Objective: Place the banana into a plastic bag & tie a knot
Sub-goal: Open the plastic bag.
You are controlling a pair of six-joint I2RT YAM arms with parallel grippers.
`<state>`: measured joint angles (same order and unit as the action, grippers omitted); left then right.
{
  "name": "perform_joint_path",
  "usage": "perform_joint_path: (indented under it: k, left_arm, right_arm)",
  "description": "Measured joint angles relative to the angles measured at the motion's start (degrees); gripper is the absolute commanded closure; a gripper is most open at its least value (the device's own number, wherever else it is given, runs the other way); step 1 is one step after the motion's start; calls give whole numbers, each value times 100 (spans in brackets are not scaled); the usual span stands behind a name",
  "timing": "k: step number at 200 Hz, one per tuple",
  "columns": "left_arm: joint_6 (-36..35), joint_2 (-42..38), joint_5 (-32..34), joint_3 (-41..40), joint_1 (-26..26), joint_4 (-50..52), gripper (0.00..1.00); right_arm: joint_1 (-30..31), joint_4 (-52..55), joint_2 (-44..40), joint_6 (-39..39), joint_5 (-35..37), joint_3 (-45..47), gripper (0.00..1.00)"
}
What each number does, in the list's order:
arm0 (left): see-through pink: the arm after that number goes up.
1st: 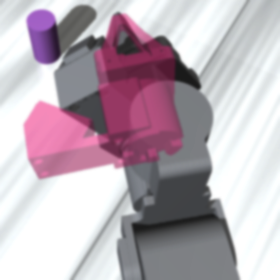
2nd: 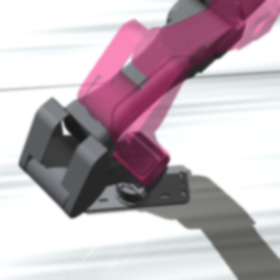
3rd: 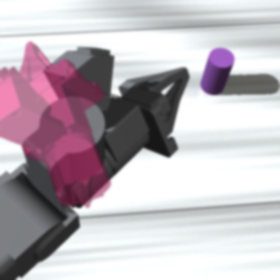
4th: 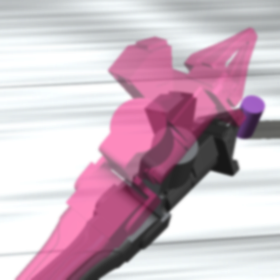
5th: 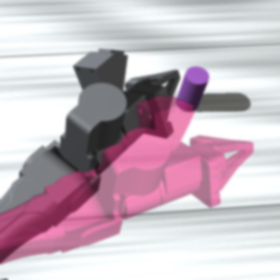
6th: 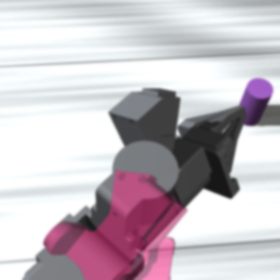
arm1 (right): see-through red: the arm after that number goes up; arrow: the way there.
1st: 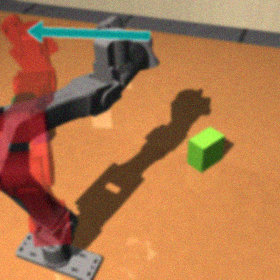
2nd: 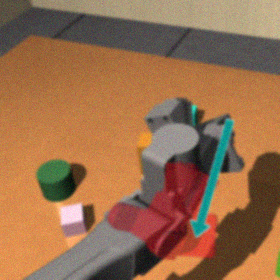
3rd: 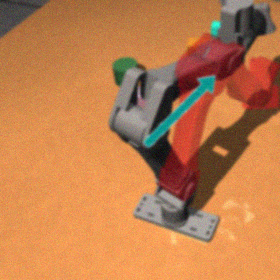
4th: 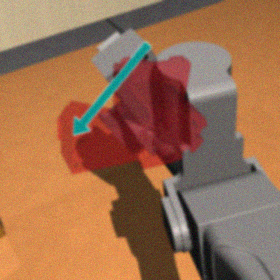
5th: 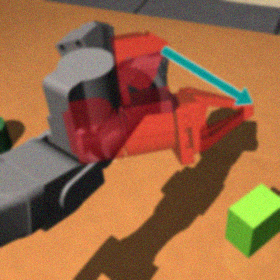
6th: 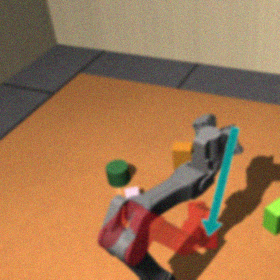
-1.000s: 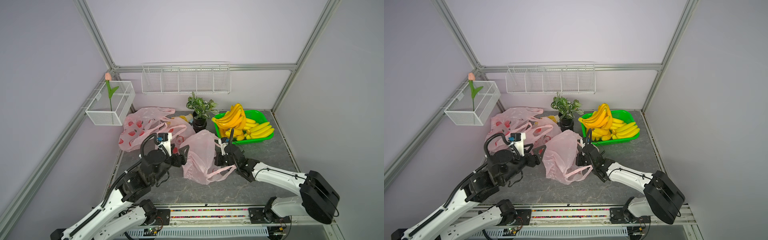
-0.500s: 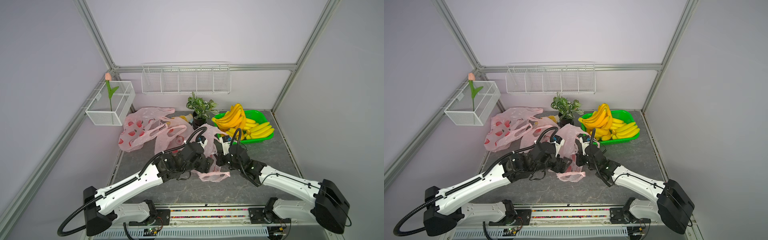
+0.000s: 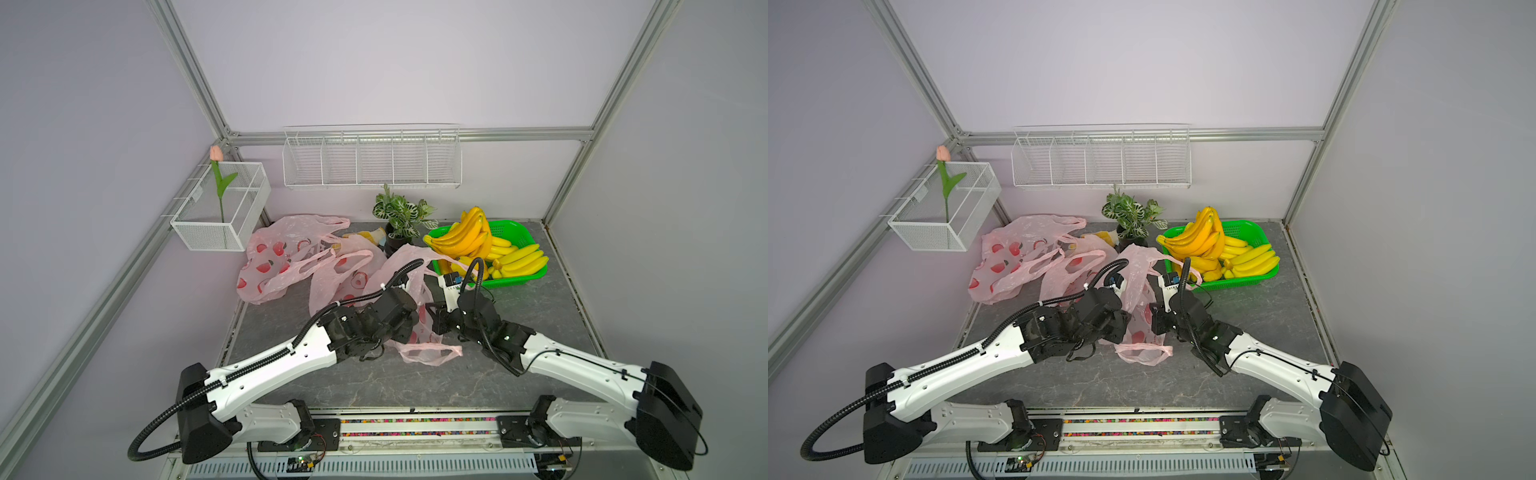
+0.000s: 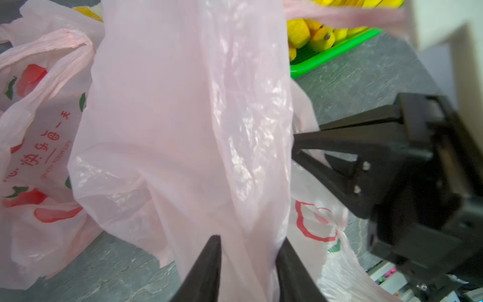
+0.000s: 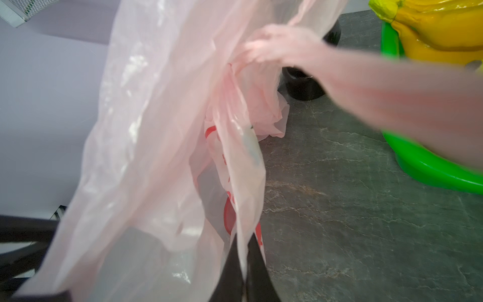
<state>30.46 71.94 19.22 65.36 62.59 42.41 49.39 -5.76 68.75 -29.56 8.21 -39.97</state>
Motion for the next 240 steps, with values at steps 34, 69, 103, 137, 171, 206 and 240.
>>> perform_joint_path:
  k: [34,69,103,137,171,206,240]
  left_arm:
    - [87,-330,444,-133,0,-68,100]
    - [219,-1438,1008,-568,-46,-254,100]
    - [262,-2321,1355,-813,-256,-481,100]
    - [310,-2413,1314,-931,-566,-667,100]
    - [343,-1906,1169,-973,-599,-737,100]
    - [341,-1447,1071,-973,-682,-748,100]
    - [328,-1198,925,-973,-796,-905,100]
  right_arm:
    - [-79,-22,17,-122,-17,46,93]
    - [-315,-219,151,-459,-151,372,93]
    - [-391,-452,538,-778,-363,511,93]
    - [-332,-758,1064,-966,-573,505,90]
    - [-254,-826,1187,-988,-713,496,43]
    - [-382,-422,507,-752,-643,507,18]
    - [-754,348,-723,-345,-343,511,2]
